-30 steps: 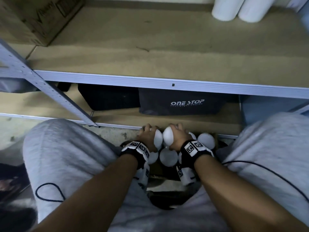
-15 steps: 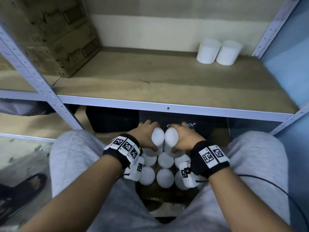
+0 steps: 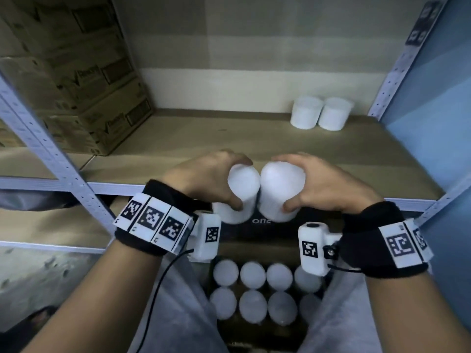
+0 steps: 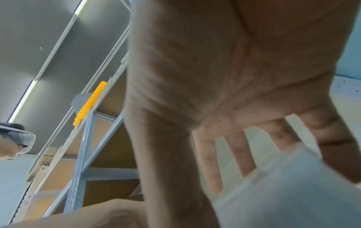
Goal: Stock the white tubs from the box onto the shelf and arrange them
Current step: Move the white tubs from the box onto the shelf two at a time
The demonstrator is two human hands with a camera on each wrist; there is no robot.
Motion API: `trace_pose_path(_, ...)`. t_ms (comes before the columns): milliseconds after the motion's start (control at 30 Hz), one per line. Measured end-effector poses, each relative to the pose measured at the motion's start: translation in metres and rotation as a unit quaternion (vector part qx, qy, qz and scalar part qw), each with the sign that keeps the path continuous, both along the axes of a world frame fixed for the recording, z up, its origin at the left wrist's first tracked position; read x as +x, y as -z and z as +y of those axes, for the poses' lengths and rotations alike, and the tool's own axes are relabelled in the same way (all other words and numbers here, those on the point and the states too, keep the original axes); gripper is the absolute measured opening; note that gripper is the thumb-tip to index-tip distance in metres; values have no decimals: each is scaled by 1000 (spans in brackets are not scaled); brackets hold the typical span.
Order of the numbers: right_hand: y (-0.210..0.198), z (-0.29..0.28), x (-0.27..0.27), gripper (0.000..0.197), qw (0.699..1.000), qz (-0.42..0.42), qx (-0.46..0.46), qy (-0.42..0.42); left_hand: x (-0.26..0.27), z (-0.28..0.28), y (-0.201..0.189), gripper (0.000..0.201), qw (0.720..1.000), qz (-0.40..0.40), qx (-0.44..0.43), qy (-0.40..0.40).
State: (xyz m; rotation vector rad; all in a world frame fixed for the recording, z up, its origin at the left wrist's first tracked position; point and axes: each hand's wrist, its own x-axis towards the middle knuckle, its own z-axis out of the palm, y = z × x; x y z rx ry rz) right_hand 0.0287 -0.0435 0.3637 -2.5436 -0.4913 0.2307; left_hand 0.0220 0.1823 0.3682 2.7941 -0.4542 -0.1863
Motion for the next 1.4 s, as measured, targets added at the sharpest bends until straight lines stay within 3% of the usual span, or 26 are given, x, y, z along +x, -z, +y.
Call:
trace_pose_path(167,7,-1,29,83,994,-46,75,64,28,-7,2,74,997,-26,-63,-47)
trace_pose_path(433,47,6,70,74,993,-4,50,104,65,-14,33,54,989,-14,-103,-102)
trace_pose_path(767,47,8,73,74,996,14,2,90,68,-12,35,53,989,0,-112,-91)
trace_pose_path(933,29,7,57,81,994,38,-48,91,54,-10,28,61,996,-21,-56,-64)
trace_pose_path(1200,20,8,41,24,988,-121,-5,97,34,-15,23,39,995,-71,-56,-54)
trace_pose_path(1400,28,11,37,20,987,-132,-5,89,36,-22,29,31,988,-111,-80,-71)
